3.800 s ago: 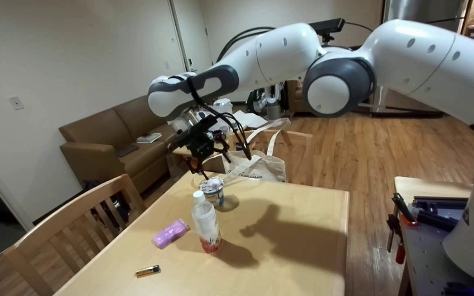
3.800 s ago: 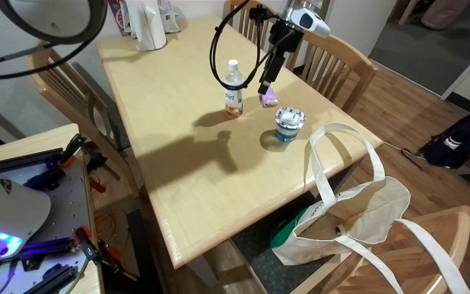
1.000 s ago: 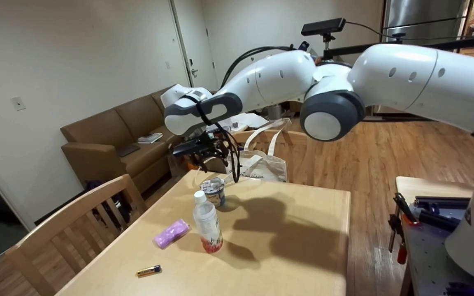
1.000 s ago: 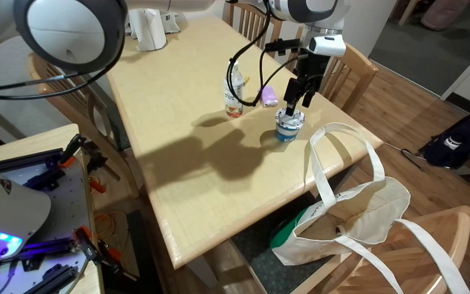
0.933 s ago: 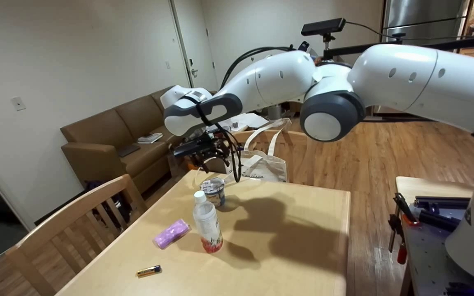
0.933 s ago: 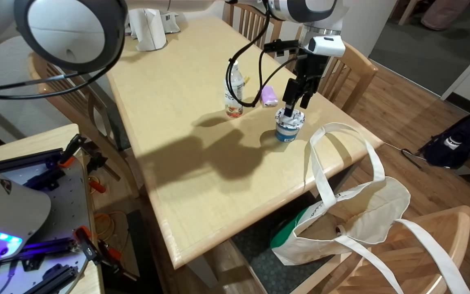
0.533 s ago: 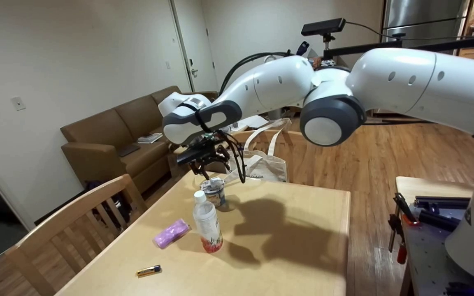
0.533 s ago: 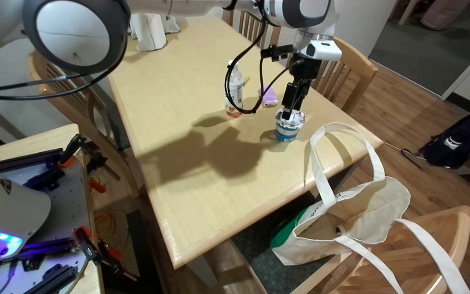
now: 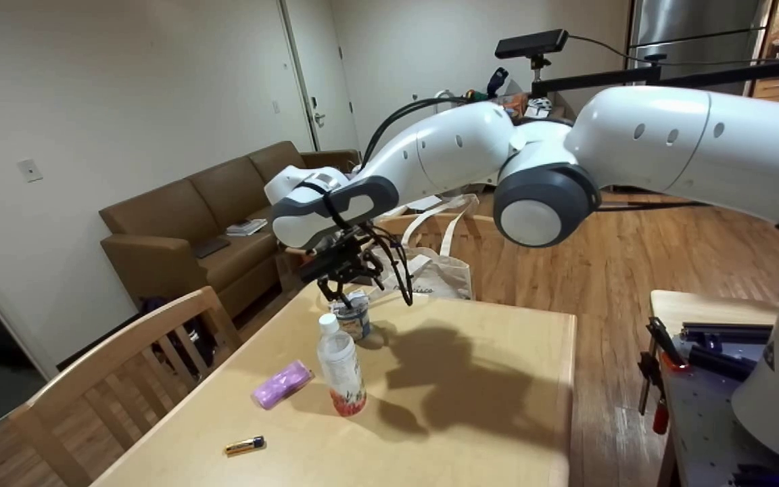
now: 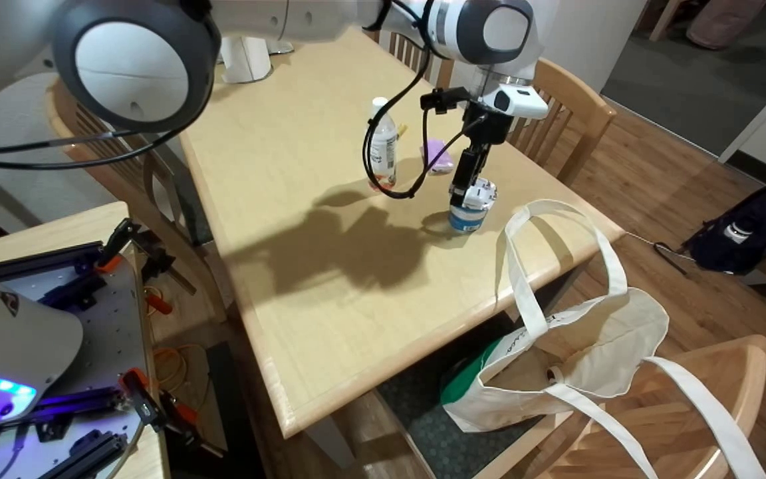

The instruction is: Pick up the airpods case and put it on the table.

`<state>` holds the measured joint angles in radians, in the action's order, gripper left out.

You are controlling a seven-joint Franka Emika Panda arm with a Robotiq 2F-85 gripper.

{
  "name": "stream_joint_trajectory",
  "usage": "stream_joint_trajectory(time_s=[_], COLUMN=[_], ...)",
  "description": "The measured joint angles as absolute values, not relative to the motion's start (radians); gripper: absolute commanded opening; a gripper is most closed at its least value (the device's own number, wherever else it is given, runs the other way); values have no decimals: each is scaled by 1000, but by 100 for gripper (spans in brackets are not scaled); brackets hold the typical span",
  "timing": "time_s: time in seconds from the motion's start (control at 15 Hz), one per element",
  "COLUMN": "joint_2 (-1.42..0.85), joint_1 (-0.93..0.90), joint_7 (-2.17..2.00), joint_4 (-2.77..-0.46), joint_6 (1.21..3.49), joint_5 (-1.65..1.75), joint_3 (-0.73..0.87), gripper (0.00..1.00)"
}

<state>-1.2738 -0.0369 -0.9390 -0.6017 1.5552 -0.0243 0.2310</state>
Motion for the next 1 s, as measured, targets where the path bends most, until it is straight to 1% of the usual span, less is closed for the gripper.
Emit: stream_joint_trajectory(time_s=[0.4, 0.47, 1.0], joint_2=[-1275, -1275, -1275], joint_1=[-24, -24, -23], joint_7=[-936, -935, -928], joint_4=[-602, -601, -598], joint_6=[1525, 1523, 1520], joint_5=[-26, -26, -26], joint_3=[230, 229, 228], gripper=[26, 23, 23])
